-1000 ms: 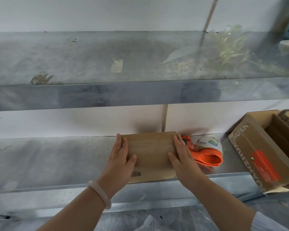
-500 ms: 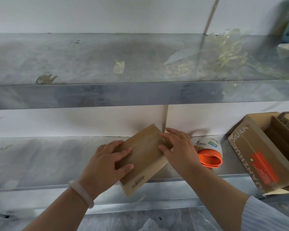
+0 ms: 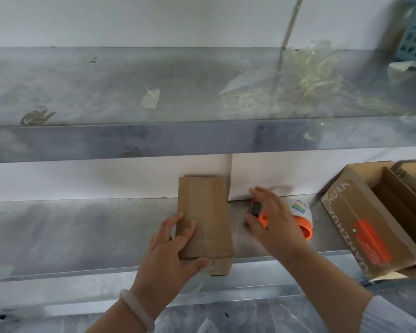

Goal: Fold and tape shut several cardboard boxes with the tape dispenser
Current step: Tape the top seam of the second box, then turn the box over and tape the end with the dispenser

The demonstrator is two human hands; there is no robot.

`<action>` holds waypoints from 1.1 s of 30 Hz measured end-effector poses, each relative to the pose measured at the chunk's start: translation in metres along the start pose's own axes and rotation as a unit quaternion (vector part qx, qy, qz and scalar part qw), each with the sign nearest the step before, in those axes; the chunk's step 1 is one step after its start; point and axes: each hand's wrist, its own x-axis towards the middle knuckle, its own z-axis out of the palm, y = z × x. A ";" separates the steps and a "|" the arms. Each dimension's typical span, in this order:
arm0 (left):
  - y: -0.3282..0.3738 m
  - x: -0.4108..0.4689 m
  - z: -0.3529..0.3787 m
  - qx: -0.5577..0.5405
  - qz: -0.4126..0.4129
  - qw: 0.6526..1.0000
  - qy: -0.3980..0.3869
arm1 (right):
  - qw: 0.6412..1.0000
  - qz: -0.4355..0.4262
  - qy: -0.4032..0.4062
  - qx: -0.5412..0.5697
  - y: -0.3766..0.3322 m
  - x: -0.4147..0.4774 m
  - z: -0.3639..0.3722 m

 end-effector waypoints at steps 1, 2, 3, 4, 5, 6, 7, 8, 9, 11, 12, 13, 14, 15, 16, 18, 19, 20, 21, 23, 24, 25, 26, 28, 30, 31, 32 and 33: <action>0.004 0.001 0.004 -0.003 -0.008 1.000 0.003 | 0.998 0.055 0.016 -0.012 0.016 0.003 -0.009; 0.007 0.002 0.007 0.001 -0.012 1.000 0.004 | 0.994 0.107 0.010 -0.032 0.032 0.005 -0.018; 0.009 0.003 0.008 0.007 -0.014 1.000 0.006 | 0.988 0.147 -0.015 -0.052 0.049 0.006 -0.026; 0.010 0.004 0.009 0.012 -0.014 1.000 0.010 | 0.981 0.178 -0.047 -0.062 0.062 0.007 -0.032; 0.010 0.004 0.009 0.016 -0.016 1.000 0.013 | 0.975 0.202 -0.073 -0.058 0.074 0.008 -0.036; 0.009 0.004 0.009 0.022 -0.018 1.000 0.013 | 0.970 0.220 -0.090 -0.044 0.084 0.009 -0.039; 0.008 0.004 0.009 0.031 -0.018 0.999 0.015 | 0.967 0.230 -0.101 -0.027 0.091 0.009 -0.039; 0.007 0.005 0.008 0.041 -0.018 0.999 0.018 | 0.967 0.230 -0.113 -0.019 0.097 0.009 -0.039; 0.006 0.005 0.008 0.051 -0.017 0.998 0.020 | 0.967 0.221 -0.124 -0.023 0.101 0.009 -0.038; 0.007 0.007 0.006 0.065 -0.021 0.998 0.017 | 0.970 0.200 -0.134 -0.039 0.107 0.008 -0.040; 0.008 0.008 0.005 0.069 -0.028 0.997 0.015 | 0.972 0.192 -0.131 -0.042 0.110 0.006 -0.043; 0.009 0.009 0.004 0.074 -0.035 0.997 0.014 | 0.974 0.185 -0.125 -0.038 0.112 0.005 -0.045; 0.011 0.009 0.003 0.081 -0.040 0.996 0.015 | 0.975 0.185 -0.122 -0.030 0.113 0.002 -0.048; 0.012 0.009 0.002 0.090 -0.039 0.995 0.019 | 0.975 0.187 -0.121 -0.023 0.114 0.000 -0.049; 0.016 0.009 0.002 0.099 -0.036 0.994 0.027 | 0.974 0.191 -0.122 -0.018 0.114 -0.004 -0.050; 0.024 0.009 0.004 0.105 -0.013 0.992 0.069 | 0.976 0.190 -0.110 -0.014 0.113 -0.011 -0.048; 0.030 0.010 0.005 0.099 0.015 0.990 0.102 | 0.978 0.184 -0.096 -0.012 0.112 -0.014 -0.047; 0.037 0.010 0.006 0.088 0.054 0.985 0.137 | 0.980 0.180 -0.081 -0.007 0.111 -0.018 -0.046; 0.045 0.010 0.007 0.074 0.100 0.978 0.165 | 0.982 0.178 -0.063 0.002 0.109 -0.023 -0.046; 0.067 0.008 0.011 0.016 0.176 0.970 0.170 | 0.983 0.179 -0.028 0.039 0.106 -0.033 -0.047; 0.082 0.006 0.012 -0.029 0.190 0.971 0.142 | 0.982 0.178 -0.012 0.064 0.104 -0.038 -0.048; 0.096 0.004 0.018 -0.080 0.181 0.975 0.097 | 0.981 0.173 0.003 0.087 0.102 -0.045 -0.050; 0.111 0.003 0.023 -0.134 0.142 0.980 0.035 | 0.981 0.163 0.020 0.102 0.099 -0.051 -0.052; 0.137 0.009 0.041 -0.246 -0.001 0.961 -0.122 | 0.985 0.123 0.065 0.098 0.091 -0.061 -0.054; 0.158 0.021 0.062 -0.356 -0.133 0.895 -0.235 | 0.988 0.052 0.134 0.059 0.083 -0.067 -0.055; 0.167 0.026 0.070 -0.410 -0.174 0.859 -0.252 | 0.985 0.012 0.168 0.032 0.079 -0.069 -0.054; 0.174 0.031 0.077 -0.461 -0.204 0.828 -0.246 | 0.980 -0.031 0.197 0.003 0.077 -0.071 -0.053; 0.180 0.035 0.081 -0.506 -0.230 0.800 -0.228 | 0.972 -0.073 0.221 -0.025 0.076 -0.072 -0.053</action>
